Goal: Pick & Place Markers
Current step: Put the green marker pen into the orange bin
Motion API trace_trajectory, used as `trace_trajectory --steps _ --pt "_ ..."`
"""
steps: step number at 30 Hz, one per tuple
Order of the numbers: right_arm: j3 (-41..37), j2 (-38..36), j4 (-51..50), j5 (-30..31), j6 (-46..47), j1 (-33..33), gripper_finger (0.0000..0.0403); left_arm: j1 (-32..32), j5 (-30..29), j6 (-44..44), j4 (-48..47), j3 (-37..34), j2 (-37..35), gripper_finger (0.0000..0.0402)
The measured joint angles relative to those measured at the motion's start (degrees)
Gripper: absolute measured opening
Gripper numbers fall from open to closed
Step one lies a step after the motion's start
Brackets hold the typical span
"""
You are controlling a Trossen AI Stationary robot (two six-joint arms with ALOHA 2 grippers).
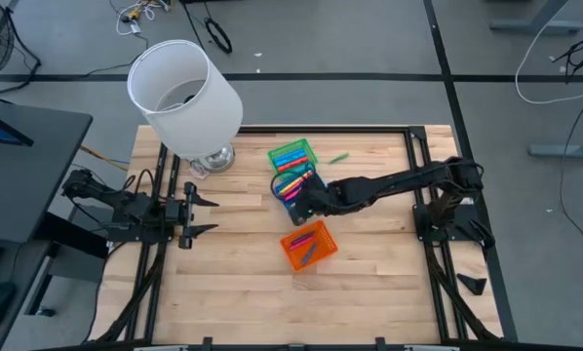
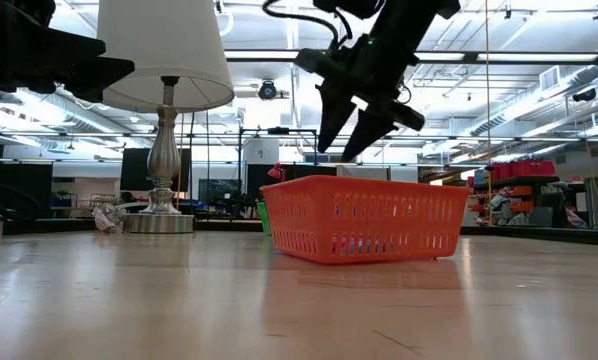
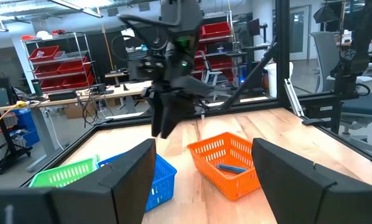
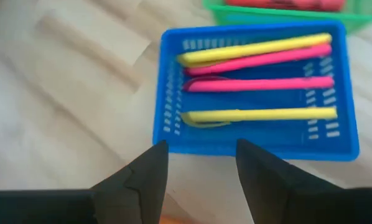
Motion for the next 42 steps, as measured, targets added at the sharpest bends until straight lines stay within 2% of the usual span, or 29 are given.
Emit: trace_trajectory --steps 12,18,30,36,42 --pt "0.0 0.0 -0.9 7.8 32.4 -3.1 0.0189 0.0 0.0 0.0 0.0 0.0 0.0 0.0273" --pt "0.0 0.0 -2.1 10.2 43.9 -6.5 0.0189 0.0 0.0 0.0 0.0 0.0 0.0 0.0273" --pt "0.0 0.4 -15.7 9.7 48.1 -19.1 0.0189 0.0 0.0 0.0 0.0 0.0 0.0 0.0273" --pt "0.0 1.5 -16.2 9.5 49.9 -25.3 0.0189 0.0 0.0 0.0 0.0 0.0 0.0 0.0273" --pt "0.0 5.5 -14.6 2.4 54.1 -28.9 0.0189 0.0 0.0 0.0 0.0 0.0 0.0 0.0273"
